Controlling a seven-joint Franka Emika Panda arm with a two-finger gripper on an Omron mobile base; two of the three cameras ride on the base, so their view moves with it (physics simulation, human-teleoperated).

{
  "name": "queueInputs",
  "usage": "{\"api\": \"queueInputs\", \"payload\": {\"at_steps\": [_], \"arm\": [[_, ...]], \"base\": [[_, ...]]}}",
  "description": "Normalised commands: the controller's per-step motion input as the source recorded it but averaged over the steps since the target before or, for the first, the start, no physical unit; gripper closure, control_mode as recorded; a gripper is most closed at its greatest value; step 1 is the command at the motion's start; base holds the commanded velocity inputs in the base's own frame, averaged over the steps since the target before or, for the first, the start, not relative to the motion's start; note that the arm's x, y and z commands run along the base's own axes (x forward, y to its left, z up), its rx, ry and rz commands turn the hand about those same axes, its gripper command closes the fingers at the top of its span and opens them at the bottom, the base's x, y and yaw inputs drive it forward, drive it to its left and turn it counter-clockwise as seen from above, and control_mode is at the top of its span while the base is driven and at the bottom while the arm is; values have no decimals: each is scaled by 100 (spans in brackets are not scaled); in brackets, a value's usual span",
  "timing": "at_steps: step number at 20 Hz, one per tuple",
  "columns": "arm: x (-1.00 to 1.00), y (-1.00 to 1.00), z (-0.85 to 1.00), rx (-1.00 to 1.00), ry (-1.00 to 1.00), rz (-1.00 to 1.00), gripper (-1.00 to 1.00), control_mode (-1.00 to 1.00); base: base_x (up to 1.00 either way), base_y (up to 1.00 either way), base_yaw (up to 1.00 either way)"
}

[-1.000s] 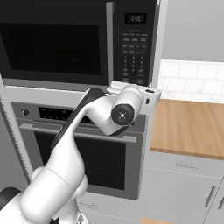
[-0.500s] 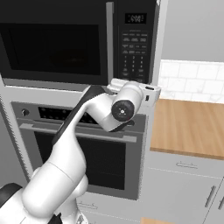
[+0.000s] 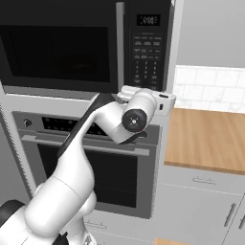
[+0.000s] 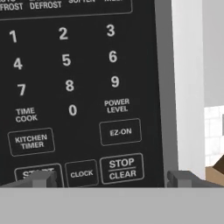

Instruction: Open the microwave, place the bowl with waffle inside the microwave, then close the microwave door and turn it on.

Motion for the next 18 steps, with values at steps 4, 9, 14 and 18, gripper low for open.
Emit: {"api": "queueInputs", "payload": {"at_steps": [4,9,14,18], "arm": [[12,0,0,0,0,0,-100,-100],[2,0,-6,0,0,0,-100,-100],[2,7,-9,-1,0,0,-100,-100],[-23,0,9,0,0,0,-100,-100]], "base": [[0,0,0],[0,0,0],[0,0,0],[0,0,0]]}}
